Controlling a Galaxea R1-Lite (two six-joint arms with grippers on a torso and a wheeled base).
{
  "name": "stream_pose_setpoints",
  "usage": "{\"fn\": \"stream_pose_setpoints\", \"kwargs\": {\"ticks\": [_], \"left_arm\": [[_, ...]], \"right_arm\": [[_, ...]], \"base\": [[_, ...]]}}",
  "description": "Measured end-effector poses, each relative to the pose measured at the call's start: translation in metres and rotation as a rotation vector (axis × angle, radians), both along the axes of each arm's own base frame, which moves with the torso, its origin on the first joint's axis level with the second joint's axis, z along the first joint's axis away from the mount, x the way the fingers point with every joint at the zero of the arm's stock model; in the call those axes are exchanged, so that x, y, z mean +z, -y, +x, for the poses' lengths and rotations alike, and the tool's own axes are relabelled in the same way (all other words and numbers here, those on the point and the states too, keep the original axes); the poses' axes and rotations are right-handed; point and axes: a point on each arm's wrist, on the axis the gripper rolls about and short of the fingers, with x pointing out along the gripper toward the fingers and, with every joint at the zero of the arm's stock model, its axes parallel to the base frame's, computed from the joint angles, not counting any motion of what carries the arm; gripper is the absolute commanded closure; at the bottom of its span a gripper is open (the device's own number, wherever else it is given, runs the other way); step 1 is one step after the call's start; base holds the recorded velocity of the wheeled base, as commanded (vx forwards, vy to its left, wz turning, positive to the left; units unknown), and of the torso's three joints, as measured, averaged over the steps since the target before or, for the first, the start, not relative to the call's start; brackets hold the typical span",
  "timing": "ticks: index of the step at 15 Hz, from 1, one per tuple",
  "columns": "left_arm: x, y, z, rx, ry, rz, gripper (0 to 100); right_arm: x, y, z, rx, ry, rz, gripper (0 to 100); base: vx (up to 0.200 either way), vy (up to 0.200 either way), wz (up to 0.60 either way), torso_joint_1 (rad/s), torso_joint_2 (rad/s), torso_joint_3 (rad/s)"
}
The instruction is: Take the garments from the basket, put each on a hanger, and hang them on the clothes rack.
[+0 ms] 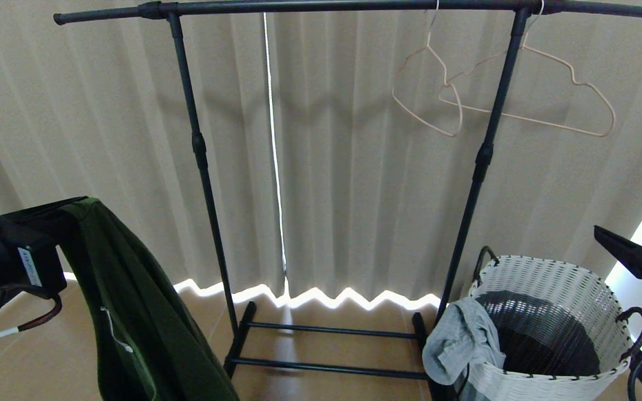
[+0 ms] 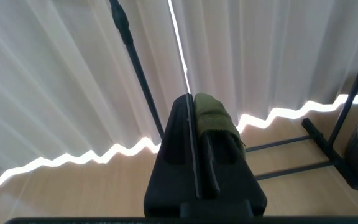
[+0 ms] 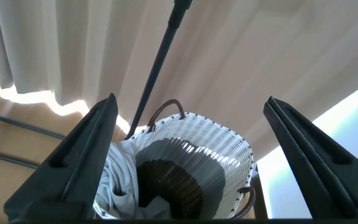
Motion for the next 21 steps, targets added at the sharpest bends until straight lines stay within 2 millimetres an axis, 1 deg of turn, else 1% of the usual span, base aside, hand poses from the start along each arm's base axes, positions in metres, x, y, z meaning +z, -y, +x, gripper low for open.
{"fn": "stream_pose_setpoints", "kwargs": {"ticks": [4, 6, 9, 14, 21], "left_arm": [[-0.0026, -0.0003, -0.0008, -0.005, -0.006, 0.008, 100], [-0.0032, -0.0007, -0.0003, -0.002, -0.007, 0.014, 100], [-0.0029, -0.0012, -0.0012, -0.002, -0.001, 0.021, 100], [-0.0037, -0.0012, -0.0017, -0.004, -0.003, 0.027, 100], [-0.0041, -0.0018, -0.0035, -0.006, 0.006, 0.061, 100]], "right_arm": [[-0.0012, 0.0001, -0.0006, -0.001, -0.004, 0.001, 0], [-0.0023, 0.0001, 0.0001, -0.001, -0.009, 0.001, 0], [-0.0023, 0.0001, 0.0001, -0.001, -0.008, 0.001, 0], [-0.0019, 0.0002, 0.0011, -0.001, -0.009, 0.000, 0], [-0.0009, -0.0002, 0.0016, 0.005, -0.005, 0.001, 0]], "base": [[0.000, 0.000, 0.00, 0.157, -0.21, -0.243], [0.000, 0.000, 0.00, 0.166, -0.64, -0.237], [0.000, 0.000, 0.00, 0.051, -0.54, -0.253], [0.000, 0.000, 0.00, 0.303, -0.48, -0.262], [0.000, 0.000, 0.00, 0.242, -0.49, -0.265]]}}
